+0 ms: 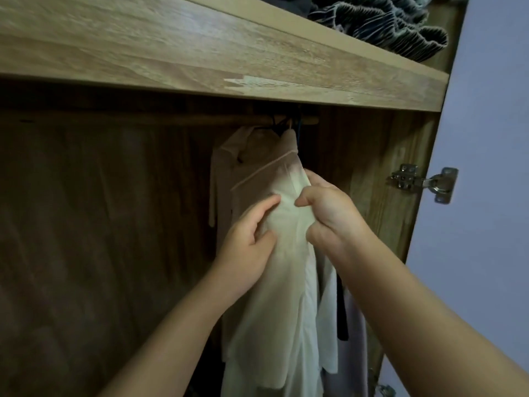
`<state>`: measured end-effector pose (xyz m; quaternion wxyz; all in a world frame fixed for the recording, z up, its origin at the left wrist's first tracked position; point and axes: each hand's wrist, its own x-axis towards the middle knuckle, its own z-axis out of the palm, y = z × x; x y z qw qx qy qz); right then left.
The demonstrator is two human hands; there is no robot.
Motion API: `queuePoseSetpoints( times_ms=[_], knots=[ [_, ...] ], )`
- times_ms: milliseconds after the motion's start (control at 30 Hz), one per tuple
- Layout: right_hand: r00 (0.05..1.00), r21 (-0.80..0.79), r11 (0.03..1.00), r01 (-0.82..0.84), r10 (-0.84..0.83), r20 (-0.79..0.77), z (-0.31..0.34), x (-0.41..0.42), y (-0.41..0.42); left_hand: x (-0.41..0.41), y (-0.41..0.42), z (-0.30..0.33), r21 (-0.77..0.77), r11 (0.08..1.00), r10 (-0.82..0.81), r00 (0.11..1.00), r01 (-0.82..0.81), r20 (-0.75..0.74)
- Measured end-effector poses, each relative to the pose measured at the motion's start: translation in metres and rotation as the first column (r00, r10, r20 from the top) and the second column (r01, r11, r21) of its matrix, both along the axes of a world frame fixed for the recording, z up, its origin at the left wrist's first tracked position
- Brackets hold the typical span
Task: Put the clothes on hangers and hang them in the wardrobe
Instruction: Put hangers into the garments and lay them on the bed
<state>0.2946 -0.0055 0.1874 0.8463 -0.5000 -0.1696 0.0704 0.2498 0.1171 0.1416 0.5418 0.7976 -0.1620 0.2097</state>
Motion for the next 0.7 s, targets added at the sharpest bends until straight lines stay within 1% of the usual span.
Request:
queuePoseSetpoints(
  times_ms=[67,167,300,433,500,567,633,700],
  knots=[
    [0.998,-0.019,0.998,-0.059,0.059,0.005,-0.006,-0.011,-0.02,-0.002,-0.002,0.0,-0.014,0.999,0.054,0.996,-0.053,0.065],
    [0.993,-0.122,0.986,-0.114,0.116,0.009,-0.017,-0.031,-0.057,0.001,-0.006,-0.001,-0.067,0.984,0.176,0.974,-0.168,0.142],
    [0.992,-0.257,0.958,-0.128,0.118,-0.052,-0.027,-0.054,-0.112,0.008,-0.015,-0.001,-0.046,0.946,0.325,0.932,-0.322,0.16],
    [0.988,-0.293,0.945,-0.143,0.12,-0.093,-0.038,-0.08,-0.167,0.015,-0.038,-0.006,0.005,0.917,0.392,0.902,-0.399,0.183],
    [0.99,-0.325,0.937,-0.133,0.107,-0.094,-0.044,-0.097,-0.198,0.014,-0.059,-0.009,0.06,0.902,0.412,0.894,-0.428,0.174],
    [0.991,-0.345,0.931,-0.118,0.09,-0.097,-0.048,-0.115,-0.23,0.011,-0.083,-0.014,0.159,0.885,0.411,0.895,-0.437,0.172],
    [0.993,-0.363,0.926,-0.1,0.067,-0.101,-0.05,-0.133,-0.263,0.009,-0.106,-0.021,0.287,0.865,0.362,0.907,-0.412,0.213],
    [0.994,-0.376,0.924,-0.073,0.035,-0.105,-0.054,-0.15,-0.297,0.001,-0.131,-0.029,0.39,0.857,0.264,0.937,-0.337,0.231]
  ],
)
